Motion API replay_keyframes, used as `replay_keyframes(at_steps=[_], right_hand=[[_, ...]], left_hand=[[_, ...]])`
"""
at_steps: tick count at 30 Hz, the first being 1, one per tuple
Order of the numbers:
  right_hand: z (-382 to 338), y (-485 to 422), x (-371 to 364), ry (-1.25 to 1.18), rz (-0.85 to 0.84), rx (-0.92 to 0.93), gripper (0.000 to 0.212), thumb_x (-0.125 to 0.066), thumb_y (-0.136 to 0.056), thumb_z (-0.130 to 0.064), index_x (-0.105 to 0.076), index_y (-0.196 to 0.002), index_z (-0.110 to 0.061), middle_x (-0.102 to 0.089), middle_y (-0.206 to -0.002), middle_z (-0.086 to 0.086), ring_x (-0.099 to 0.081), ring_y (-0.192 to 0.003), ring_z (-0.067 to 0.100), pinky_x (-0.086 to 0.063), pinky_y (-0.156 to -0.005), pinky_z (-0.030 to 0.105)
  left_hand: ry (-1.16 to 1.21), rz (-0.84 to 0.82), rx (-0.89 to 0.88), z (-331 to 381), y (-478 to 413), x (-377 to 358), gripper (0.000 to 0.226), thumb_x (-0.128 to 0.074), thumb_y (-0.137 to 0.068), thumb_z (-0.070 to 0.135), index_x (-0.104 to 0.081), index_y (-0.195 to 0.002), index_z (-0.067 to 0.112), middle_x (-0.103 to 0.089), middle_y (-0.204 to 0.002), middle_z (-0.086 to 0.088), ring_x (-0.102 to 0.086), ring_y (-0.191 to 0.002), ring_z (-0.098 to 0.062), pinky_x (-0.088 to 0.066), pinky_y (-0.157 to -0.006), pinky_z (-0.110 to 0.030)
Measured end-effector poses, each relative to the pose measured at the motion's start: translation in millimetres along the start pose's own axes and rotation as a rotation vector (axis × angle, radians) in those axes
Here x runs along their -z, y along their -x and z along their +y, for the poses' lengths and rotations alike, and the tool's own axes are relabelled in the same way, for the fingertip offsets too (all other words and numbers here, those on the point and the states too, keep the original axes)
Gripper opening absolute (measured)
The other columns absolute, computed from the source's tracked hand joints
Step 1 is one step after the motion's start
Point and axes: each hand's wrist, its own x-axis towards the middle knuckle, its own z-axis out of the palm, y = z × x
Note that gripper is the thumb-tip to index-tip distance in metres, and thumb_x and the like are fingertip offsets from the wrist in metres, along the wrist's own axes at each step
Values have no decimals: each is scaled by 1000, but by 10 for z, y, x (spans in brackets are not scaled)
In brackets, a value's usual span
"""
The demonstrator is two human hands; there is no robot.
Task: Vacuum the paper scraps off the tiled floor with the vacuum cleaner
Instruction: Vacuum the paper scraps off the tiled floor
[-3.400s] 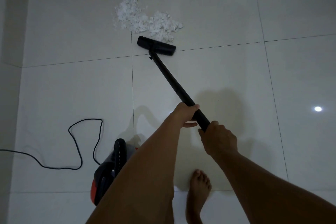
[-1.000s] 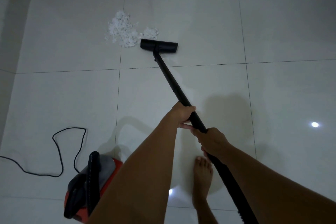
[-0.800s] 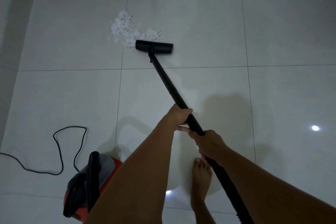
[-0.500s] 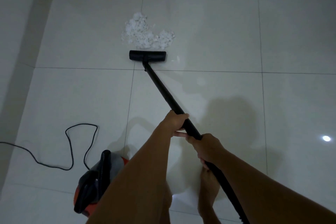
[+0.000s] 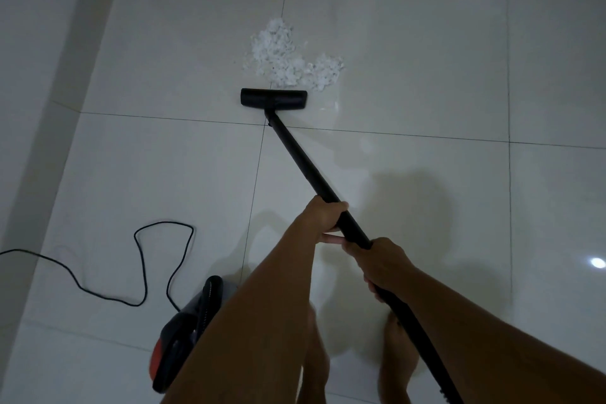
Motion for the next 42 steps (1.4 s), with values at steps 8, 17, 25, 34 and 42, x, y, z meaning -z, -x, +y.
replay_keyframes(at_steps=[8,17,25,34,42], right_hand=[[-198,-94,11,-27,8,14,46,-64,-92,-52,-56,-74,-10,-56,-54,3,-50,-36,16,-46,-43,25],[-110,38,15,-51,17,2,48,-65,-91,-53,-58,-75,-8,-56,-51,3,-50,-36,17,-45,-43,24],[439,333,124,45,53,-12,46,-63,-92,-54,-61,-79,-10,-54,-51,-2,-47,-32,8,-41,-39,18],[920,588,308,110,54,0,43,-60,-94,-53,-62,-82,-12,-56,-60,-4,-51,-42,7,-38,-44,19],[1163,730,459,96,79,-16,39,-60,-93,-53,-63,-90,-14,-66,-75,2,-61,-58,14,-47,-55,25]], left_hand=[[-7,-14,-8,205,-107,90,26,-62,-97,20,-46,-117,14,-62,-102,-7,-66,-91,-20,-61,-81,-49],[-29,-2,4,127,9,20,29,-62,-97,22,-47,-121,14,-63,-103,-6,-66,-88,-17,-62,-78,-46],[-15,-22,41,-278,324,-369,39,-62,-97,23,-46,-131,14,-64,-107,-7,-67,-91,-18,-63,-75,-46],[-11,-62,58,-579,581,-781,38,-63,-97,22,-45,-130,15,-63,-108,-8,-66,-95,-20,-63,-71,-44],[-29,-70,45,-692,744,-1042,31,-61,-98,24,-42,-122,22,-62,-111,-7,-65,-103,-23,-63,-74,-44]])
